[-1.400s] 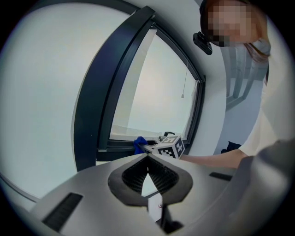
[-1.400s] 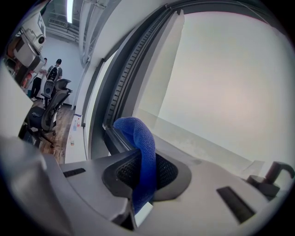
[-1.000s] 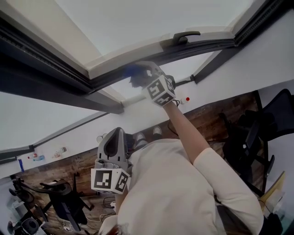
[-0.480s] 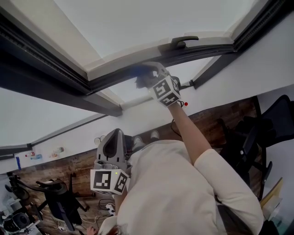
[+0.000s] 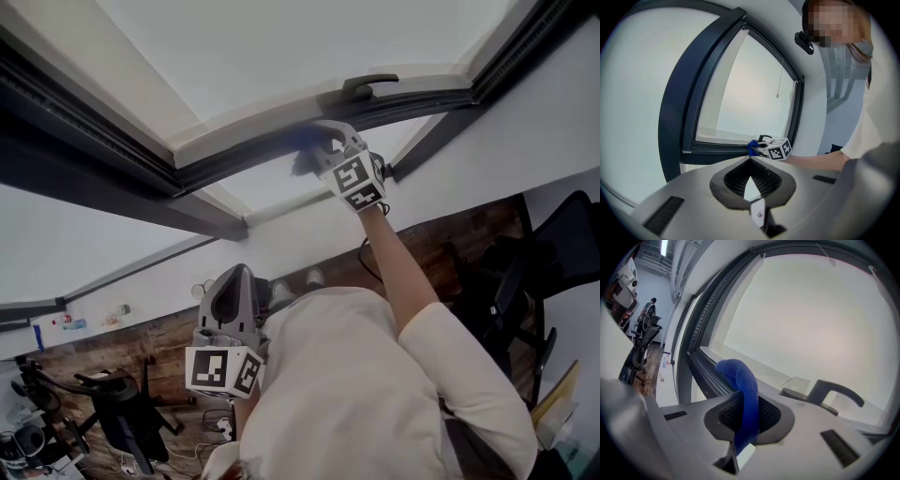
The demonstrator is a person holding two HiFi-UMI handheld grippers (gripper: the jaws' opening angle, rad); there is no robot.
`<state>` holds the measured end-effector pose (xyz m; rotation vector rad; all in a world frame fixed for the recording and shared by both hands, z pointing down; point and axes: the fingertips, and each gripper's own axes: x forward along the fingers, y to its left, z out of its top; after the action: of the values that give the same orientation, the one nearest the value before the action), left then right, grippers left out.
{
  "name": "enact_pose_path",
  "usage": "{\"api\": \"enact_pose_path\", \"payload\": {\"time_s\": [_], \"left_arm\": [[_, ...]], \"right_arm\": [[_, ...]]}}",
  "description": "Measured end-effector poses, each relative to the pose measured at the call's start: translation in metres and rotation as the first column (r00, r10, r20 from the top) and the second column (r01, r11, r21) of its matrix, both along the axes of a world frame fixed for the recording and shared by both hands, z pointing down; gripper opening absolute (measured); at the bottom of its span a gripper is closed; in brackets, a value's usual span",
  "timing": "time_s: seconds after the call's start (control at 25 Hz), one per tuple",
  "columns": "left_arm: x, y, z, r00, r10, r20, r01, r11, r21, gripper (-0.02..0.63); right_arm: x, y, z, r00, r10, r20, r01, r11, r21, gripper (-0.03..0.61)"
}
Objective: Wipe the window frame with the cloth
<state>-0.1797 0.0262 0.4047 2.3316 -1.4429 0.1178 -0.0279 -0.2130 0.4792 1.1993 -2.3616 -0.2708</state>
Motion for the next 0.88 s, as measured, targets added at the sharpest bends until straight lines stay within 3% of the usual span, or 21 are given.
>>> {"api": "enact_pose_path", "payload": {"time_s": [0.68, 0.88], "left_arm": [[0.0, 0.002, 0.0, 1.0, -0.013, 0.001, 0.013, 1.0, -0.001, 0.008], [-0.004, 0.008, 0.001, 1.0, -0.029, -0.001, 0.029, 1.0, 0.0, 0.008]], "right_arm": [[0.078, -0.013, 0.0, 0.992, 0.124, 0.018, -0.124, 0.992, -0.003, 0.044], [0.085, -0.013, -0.001, 0.986, 0.162, 0.037, -0.162, 0.987, -0.002, 0.044]]}}
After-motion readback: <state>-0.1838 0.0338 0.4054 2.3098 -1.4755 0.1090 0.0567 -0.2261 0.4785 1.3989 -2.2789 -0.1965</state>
